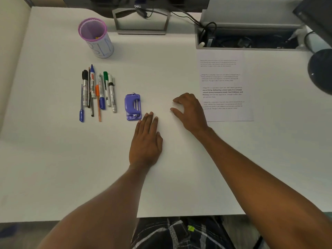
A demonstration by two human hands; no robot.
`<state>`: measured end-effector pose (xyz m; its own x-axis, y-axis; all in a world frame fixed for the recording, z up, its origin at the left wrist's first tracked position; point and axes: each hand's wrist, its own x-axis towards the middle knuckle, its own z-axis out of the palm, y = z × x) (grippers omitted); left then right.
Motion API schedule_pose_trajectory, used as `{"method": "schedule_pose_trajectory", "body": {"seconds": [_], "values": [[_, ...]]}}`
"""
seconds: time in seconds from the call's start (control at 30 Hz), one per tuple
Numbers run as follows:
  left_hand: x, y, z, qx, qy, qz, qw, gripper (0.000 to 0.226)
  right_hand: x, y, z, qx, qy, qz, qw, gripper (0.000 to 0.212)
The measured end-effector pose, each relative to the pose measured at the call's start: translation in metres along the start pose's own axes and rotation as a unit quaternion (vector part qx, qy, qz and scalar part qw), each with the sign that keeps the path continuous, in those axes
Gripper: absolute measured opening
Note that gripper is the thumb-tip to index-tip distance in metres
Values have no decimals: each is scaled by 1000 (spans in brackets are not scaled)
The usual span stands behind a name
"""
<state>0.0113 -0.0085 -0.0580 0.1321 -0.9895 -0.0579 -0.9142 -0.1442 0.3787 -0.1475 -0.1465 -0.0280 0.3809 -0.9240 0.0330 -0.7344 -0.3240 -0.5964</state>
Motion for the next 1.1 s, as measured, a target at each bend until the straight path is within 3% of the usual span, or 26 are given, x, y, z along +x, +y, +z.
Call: {"method": "schedule_pose_trajectory", "body": {"seconds": [0.37, 0.73, 0.87, 1.1], "values": [[0, -1, 1, 4, -6, -8, 1000, 59, 8, -13, 13, -60, 50, 25, 997, 5], [0, -3, 2, -2, 3, 5, 1000, 58, 17, -8, 19, -195, 22, -48, 979, 14], [1, -4, 3, -12, 7, 9, 1000, 59, 38, -8, 9, -157, 0, -31, 987, 11], [2, -7, 6, -26, 3, 10, 1000, 60, 117, -48, -14, -95, 75, -39, 992, 11]]}}
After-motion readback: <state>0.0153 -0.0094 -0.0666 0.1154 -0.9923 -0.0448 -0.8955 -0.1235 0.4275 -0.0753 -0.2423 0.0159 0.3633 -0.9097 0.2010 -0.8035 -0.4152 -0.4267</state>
